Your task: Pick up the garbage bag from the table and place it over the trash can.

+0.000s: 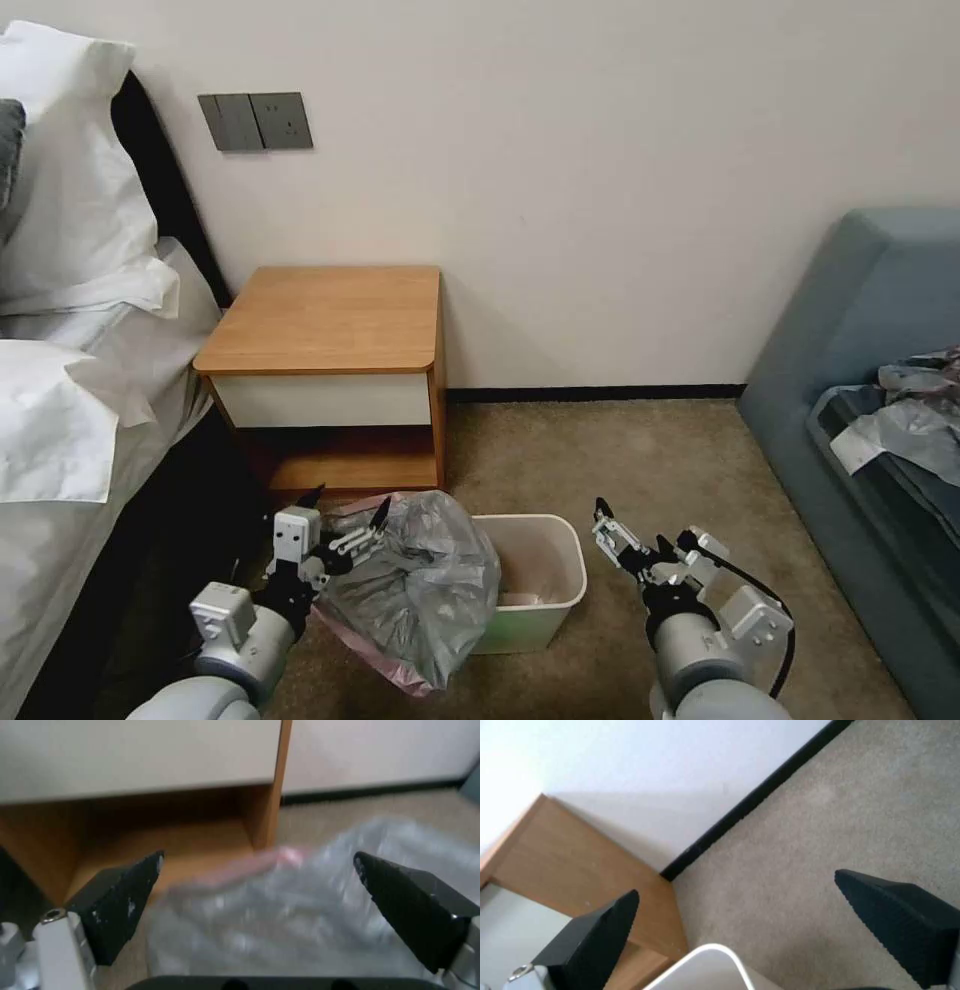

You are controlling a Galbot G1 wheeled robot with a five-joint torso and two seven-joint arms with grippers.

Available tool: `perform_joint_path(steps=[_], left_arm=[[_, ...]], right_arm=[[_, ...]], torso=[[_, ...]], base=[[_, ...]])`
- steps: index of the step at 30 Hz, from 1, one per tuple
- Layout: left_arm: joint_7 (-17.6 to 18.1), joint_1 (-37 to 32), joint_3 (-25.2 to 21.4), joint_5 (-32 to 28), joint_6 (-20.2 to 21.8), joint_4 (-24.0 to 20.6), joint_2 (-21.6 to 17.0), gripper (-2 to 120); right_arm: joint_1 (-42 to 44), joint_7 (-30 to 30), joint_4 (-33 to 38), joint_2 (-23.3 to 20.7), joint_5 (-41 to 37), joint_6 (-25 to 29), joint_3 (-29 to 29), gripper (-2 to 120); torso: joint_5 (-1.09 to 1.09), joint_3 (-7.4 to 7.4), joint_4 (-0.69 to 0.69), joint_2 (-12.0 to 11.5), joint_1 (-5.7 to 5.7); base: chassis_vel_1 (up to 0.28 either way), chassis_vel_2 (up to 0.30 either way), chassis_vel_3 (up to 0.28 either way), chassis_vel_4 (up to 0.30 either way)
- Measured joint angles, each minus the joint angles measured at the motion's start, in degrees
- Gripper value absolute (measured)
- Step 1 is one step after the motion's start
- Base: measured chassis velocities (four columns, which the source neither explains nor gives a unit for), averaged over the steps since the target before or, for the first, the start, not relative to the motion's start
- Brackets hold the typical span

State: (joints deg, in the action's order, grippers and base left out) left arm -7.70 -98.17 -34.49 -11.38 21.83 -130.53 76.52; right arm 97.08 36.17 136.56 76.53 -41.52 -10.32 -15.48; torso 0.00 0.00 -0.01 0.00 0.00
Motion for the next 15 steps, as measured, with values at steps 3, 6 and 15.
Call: perform_joint_path(steps=[3,6,15], left_arm=[[-0.41,-0.12,0.85,0.88,4.22,0.24,0.0,100],[-1.11,-0.36,2.08,0.96,8.39,0.56,0.04,100],[-0.55,0.06,4.96,-0.53,10.53,0.45,1.36,100]], right_arm=[[-0.1,-0.07,0.22,0.1,0.42,0.69,-0.08,100],[-0.28,-0.24,0.64,-0.03,0.88,1.08,-0.09,100],[0.47,-0.52,1.23,0.36,3.52,2.42,-0.13,100]], torso=[[0.0,0.0,0.0,0.0,0.0],[0.0,0.0,0.01,0.0,0.0],[0.0,0.0,0.01,0.0,0.0]], base=[[0.0,0.0,0.0,0.0],[0.0,0.0,0.0,0.0],[0.0,0.0,0.0,0.0]])
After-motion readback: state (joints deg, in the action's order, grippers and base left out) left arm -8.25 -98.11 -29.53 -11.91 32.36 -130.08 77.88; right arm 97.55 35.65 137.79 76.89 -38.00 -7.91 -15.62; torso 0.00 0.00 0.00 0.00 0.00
